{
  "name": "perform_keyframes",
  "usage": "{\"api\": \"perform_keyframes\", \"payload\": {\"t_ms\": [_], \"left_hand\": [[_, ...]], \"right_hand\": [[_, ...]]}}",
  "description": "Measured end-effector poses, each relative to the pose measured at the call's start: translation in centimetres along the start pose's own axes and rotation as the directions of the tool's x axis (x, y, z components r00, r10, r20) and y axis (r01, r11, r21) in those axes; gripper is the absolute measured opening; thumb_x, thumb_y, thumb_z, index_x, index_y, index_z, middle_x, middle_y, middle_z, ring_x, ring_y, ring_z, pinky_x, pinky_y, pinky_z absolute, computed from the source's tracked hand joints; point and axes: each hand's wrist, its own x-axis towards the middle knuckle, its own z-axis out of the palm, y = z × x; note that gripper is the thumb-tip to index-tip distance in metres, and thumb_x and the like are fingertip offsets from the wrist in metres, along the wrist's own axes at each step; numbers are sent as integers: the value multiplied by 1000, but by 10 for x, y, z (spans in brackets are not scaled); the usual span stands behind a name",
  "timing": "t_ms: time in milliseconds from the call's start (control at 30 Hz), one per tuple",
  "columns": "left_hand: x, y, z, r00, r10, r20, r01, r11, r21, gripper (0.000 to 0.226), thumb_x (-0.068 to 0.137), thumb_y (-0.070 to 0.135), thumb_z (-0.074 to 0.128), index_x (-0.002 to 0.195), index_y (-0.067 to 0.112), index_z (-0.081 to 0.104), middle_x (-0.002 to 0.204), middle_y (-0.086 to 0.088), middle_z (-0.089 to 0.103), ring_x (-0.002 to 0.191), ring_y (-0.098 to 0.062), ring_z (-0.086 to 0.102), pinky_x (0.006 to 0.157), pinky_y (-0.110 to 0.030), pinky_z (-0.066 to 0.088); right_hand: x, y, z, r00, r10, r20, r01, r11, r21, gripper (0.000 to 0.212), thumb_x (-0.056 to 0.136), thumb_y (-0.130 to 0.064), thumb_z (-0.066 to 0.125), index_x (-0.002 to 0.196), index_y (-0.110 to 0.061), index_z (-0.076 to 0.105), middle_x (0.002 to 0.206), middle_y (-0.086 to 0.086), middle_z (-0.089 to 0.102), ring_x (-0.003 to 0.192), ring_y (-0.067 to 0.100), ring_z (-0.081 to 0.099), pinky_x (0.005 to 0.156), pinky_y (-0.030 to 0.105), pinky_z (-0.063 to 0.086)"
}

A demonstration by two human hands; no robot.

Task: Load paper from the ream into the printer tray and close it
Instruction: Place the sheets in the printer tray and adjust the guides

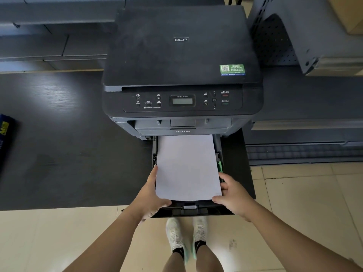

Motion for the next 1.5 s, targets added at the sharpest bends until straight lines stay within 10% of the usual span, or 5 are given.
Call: {"api": "perform_keyframes", "payload": {"t_ms": [233,667,833,1200,1500], "left_hand": [[6,-3,15,970,17,-242,-17,1000,5,91,77,4,70,150,33,23,109,13,59,78,-16,67,65,-32,57],[13,-9,16,955,69,-289,4,969,245,88,79,5,75,151,25,27,126,-4,59,95,-20,63,61,-15,47],[9,-8,14,950,87,-301,1,960,280,83,78,7,75,148,22,32,98,13,57,89,-18,64,70,-24,52],[17,-11,19,933,105,-344,70,886,458,83,77,16,81,147,18,36,138,-6,53,124,-25,53,104,-41,48],[9,-7,7,925,138,-353,69,855,513,69,78,12,80,137,22,45,133,0,43,97,-20,56,85,-35,53]], "right_hand": [[1,2,11,980,-111,-162,88,986,-143,81,81,-5,75,150,-26,37,103,-5,71,90,10,70,86,29,57],[1,0,11,968,-141,-208,94,971,-220,64,82,-7,76,140,-19,52,92,-11,70,78,2,68,67,8,46],[0,4,8,963,-143,-230,91,970,-225,63,81,-7,77,138,-20,55,89,-13,69,75,-2,66,59,3,45],[3,8,12,938,-194,-288,99,944,-315,58,80,-10,78,134,-16,59,84,-9,69,68,5,62,64,8,45],[-4,3,10,930,-201,-308,46,895,-444,61,78,-26,78,134,-19,54,96,-3,53,79,12,56,74,25,49]]}}
